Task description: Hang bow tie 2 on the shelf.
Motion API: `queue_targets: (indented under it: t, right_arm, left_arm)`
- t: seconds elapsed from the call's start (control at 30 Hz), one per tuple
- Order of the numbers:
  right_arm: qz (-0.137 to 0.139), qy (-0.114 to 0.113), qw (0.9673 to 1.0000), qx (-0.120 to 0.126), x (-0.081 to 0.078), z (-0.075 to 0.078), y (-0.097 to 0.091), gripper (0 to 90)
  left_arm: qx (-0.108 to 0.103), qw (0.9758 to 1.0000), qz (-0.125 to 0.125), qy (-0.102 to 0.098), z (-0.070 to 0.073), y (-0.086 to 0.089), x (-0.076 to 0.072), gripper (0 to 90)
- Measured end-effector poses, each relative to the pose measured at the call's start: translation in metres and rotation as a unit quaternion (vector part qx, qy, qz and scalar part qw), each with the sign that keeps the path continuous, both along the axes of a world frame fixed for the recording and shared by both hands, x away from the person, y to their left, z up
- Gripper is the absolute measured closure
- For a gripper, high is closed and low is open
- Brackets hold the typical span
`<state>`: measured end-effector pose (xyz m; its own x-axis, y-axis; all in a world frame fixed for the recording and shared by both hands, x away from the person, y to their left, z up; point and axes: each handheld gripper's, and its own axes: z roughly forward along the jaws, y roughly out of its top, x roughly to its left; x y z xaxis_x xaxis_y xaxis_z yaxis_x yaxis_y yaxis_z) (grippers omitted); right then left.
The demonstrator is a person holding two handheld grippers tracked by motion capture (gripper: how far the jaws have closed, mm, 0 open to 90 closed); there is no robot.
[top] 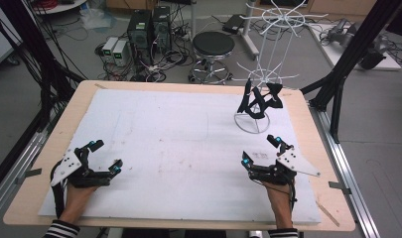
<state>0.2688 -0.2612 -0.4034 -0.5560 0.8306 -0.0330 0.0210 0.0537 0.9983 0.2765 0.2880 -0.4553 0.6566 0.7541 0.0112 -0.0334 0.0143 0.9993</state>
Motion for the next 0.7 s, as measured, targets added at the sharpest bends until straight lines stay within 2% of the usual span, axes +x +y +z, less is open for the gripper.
queue_targets:
  t: [0.03, 0.1, 0.23, 0.37, 0.43, 0.47, 0.5, 0.53, 0.57, 0.63, 0.7]
  right_arm:
    - [-0.001, 0.001, 1.0, -0.001, 0.0, -0.003, 0.0, 1.2]
    - [-0.011, 0.025, 0.9996, -0.004, 0.0, -0.008, 0.0, 1.1]
    - [-0.029, 0.014, 0.9995, -0.001, -0.002, -0.019, -0.001, 1.2]
    - [-0.032, 0.03, 0.999, -0.002, -0.003, -0.03, -0.002, 1.2]
    - [-0.037, 0.007, 0.9993, 0.002, -0.006, -0.036, -0.001, 2.8]
    - [-0.037, 0.002, 0.9993, -0.005, -0.006, -0.04, -0.001, 2.9]
    - [-0.036, 0.009, 0.9992, -0.013, -0.006, -0.042, 0.0, 2.8]
    - [-0.037, 0.005, 0.9991, -0.017, -0.006, -0.043, 0.0, 2.9]
    - [-0.033, 0.008, 0.9994, -0.01, -0.007, -0.044, 0.0, 2.9]
    - [-0.032, 0.005, 0.9993, -0.016, -0.007, -0.046, 0.0, 2.9]
    - [-0.024, 0.003, 0.9997, -0.009, -0.007, -0.046, 0.0, 2.9]
  left_arm:
    - [0.0, 1.0, 0.0, 0.0, 0.0, 0.0, 0.0, 1.8]
    - [0.0, 1.0, -0.001, 0.0, 0.0, 0.0, 0.0, 1.8]
    - [-0.003, 1.0, 0.0, -0.002, 0.0, 0.0, -0.001, 1.8]
    - [0.001, 1.0, -0.001, -0.002, 0.0, 0.0, -0.001, 1.8]
    - [0.0, 1.0, 0.001, -0.004, 0.0, 0.0, -0.002, 1.7]
    - [0.0, 1.0, 0.001, -0.005, 0.0, 0.0, -0.002, 1.8]
    - [0.0, 1.0, 0.002, -0.006, 0.0, 0.0, -0.002, 1.7]
    - [-0.001, 1.0, 0.003, -0.006, 0.0, 0.0, -0.002, 1.8]
    - [-0.001, 1.0, 0.004, -0.007, 0.0, 0.0, -0.002, 1.8]
    - [-0.003, 1.0, 0.005, -0.006, -0.001, 0.001, -0.002, 1.8]
    - [-0.004, 1.0, 0.006, -0.005, -0.001, 0.001, -0.002, 1.7]
